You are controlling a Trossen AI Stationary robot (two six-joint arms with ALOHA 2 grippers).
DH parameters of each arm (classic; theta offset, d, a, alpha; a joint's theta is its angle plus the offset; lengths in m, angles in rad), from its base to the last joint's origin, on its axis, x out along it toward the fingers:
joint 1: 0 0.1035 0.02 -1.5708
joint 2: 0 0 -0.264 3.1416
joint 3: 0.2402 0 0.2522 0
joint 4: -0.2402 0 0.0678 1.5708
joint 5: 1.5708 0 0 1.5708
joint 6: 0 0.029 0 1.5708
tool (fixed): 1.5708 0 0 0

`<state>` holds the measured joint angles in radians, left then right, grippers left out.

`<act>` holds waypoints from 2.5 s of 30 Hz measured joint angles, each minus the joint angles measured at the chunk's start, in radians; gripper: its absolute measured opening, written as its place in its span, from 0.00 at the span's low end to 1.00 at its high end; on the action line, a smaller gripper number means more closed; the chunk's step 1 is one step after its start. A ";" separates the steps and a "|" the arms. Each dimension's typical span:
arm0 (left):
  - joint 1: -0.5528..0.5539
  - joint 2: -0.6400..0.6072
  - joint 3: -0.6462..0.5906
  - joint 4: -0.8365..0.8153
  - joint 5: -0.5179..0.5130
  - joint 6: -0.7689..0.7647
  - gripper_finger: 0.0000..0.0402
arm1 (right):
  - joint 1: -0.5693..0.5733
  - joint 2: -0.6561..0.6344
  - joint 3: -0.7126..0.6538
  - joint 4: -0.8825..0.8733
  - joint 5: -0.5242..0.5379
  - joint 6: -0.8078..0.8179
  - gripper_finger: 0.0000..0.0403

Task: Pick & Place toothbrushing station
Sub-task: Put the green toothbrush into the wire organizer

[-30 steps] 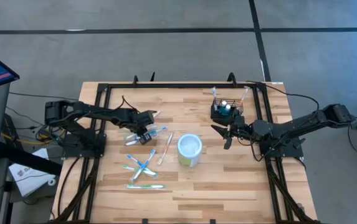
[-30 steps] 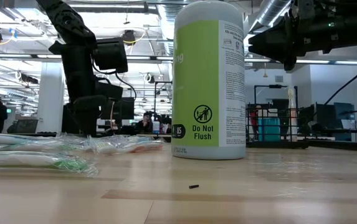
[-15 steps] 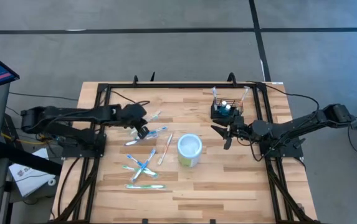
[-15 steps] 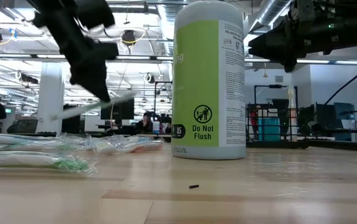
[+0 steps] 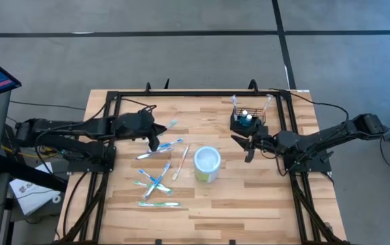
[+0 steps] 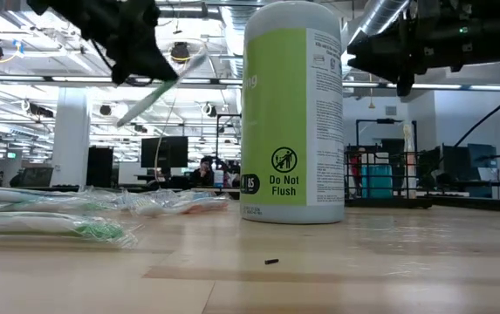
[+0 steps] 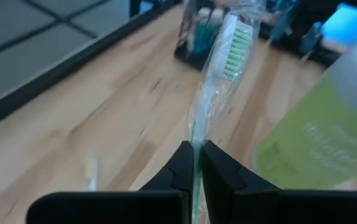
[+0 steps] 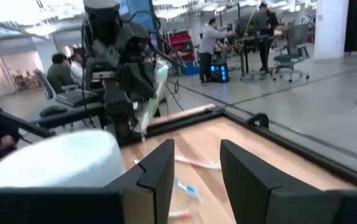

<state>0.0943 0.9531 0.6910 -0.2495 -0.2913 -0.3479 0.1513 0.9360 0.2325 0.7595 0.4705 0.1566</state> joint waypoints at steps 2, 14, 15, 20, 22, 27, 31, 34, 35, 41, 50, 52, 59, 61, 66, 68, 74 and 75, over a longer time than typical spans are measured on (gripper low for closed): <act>-0.006 0.001 0.001 0.065 0.000 0.014 0.01 | 0.000 0.000 0.000 0.019 -0.002 -0.014 0.30; -0.042 0.011 0.001 0.357 0.061 0.053 0.01 | -0.001 0.000 0.075 0.033 -0.080 -0.078 0.30; -0.048 0.011 0.001 0.381 0.061 0.057 0.01 | -0.001 0.000 0.084 0.033 -0.082 -0.084 0.30; -0.077 0.031 0.001 0.497 0.062 0.072 0.01 | -0.001 0.000 0.115 0.032 -0.084 -0.109 0.30; -0.091 0.043 0.000 0.543 0.062 0.085 0.01 | -0.001 0.000 0.124 0.032 -0.091 -0.113 0.30; -0.111 0.109 0.002 0.681 0.090 0.102 0.01 | -0.001 0.002 0.135 0.034 -0.108 -0.113 0.31; -0.111 0.172 0.001 0.773 0.119 0.105 0.01 | -0.001 0.002 0.140 0.035 -0.108 -0.112 0.31; -0.111 0.208 0.003 0.826 0.136 0.105 0.01 | -0.001 0.002 0.140 0.034 -0.112 -0.112 0.31; -0.111 0.220 0.009 0.835 0.142 0.105 0.01 | -0.001 0.002 0.140 0.034 -0.114 -0.112 0.31; -0.111 0.265 0.057 0.844 0.163 0.108 0.01 | -0.001 0.002 0.140 0.034 -0.131 -0.105 0.31; -0.111 0.352 0.139 0.859 0.186 0.133 0.01 | -0.001 0.002 0.151 0.036 -0.133 -0.107 0.30; -0.111 0.382 0.162 0.860 0.204 0.134 0.01 | -0.001 0.002 0.164 0.034 -0.133 -0.120 0.30; -0.111 0.478 0.245 0.872 0.243 0.135 0.01 | -0.001 0.002 0.200 0.016 -0.136 -0.139 0.30; -0.111 0.497 0.263 0.873 0.244 0.150 0.01 | -0.001 0.002 0.207 0.003 -0.140 -0.142 0.31; -0.111 0.550 0.313 0.881 0.266 0.157 0.01 | -0.001 0.002 0.208 0.004 -0.160 -0.142 0.30; -0.115 0.573 0.337 0.885 0.277 0.157 0.02 | -0.001 0.002 0.208 0.004 -0.160 -0.142 0.31; -0.115 0.642 0.402 0.887 0.299 0.157 0.02 | -0.001 0.002 0.208 0.008 -0.160 -0.142 0.31; -0.115 0.655 0.414 0.889 0.300 0.158 0.02 | -0.001 0.002 0.208 0.009 -0.160 -0.145 0.31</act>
<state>-0.0212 1.6079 1.1046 0.6396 0.0082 -0.1903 0.1501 0.9379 0.4404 0.7683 0.3107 0.0115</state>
